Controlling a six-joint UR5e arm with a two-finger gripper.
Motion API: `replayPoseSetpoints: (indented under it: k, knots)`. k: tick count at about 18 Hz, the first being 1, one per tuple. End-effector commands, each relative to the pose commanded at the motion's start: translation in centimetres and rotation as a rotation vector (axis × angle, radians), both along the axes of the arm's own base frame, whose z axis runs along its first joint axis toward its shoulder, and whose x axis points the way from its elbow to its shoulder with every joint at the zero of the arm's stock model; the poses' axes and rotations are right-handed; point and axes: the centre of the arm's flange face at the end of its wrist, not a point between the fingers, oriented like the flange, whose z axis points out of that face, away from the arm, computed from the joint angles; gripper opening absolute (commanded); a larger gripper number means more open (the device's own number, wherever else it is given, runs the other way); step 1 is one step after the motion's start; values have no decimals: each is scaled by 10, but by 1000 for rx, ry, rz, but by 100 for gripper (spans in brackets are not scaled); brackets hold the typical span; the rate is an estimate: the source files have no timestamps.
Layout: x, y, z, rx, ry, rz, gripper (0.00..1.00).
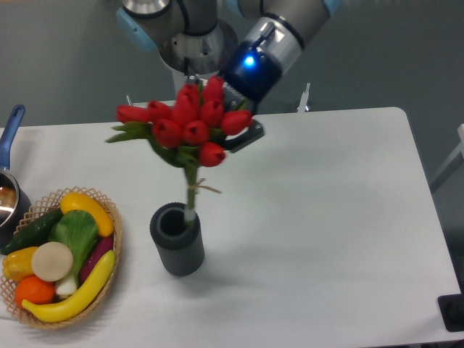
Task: Pick up the flowers from the vase
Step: 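Lift the gripped tulips straight up out of the black vase, then carry the held tulips away from the vase over the open table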
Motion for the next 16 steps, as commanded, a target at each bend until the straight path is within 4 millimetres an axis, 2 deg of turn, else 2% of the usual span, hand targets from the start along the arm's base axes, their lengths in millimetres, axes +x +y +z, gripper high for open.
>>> replayPoseSetpoints:
  k: [3, 4, 8, 11, 13, 16]
  knots:
    - [-28, -18, -6, -40, 59, 41, 45]
    - [-42, -21, -16, -73, 74, 54, 44]
    - [-74, -22, -25, -189, 148, 86, 44]
    - [-101, -24, -50, -330, 231, 84, 44]
    - [-107, -19, -62, -374, 235, 80, 44]
    - [-117, -17, -60, -378, 232, 82, 44]
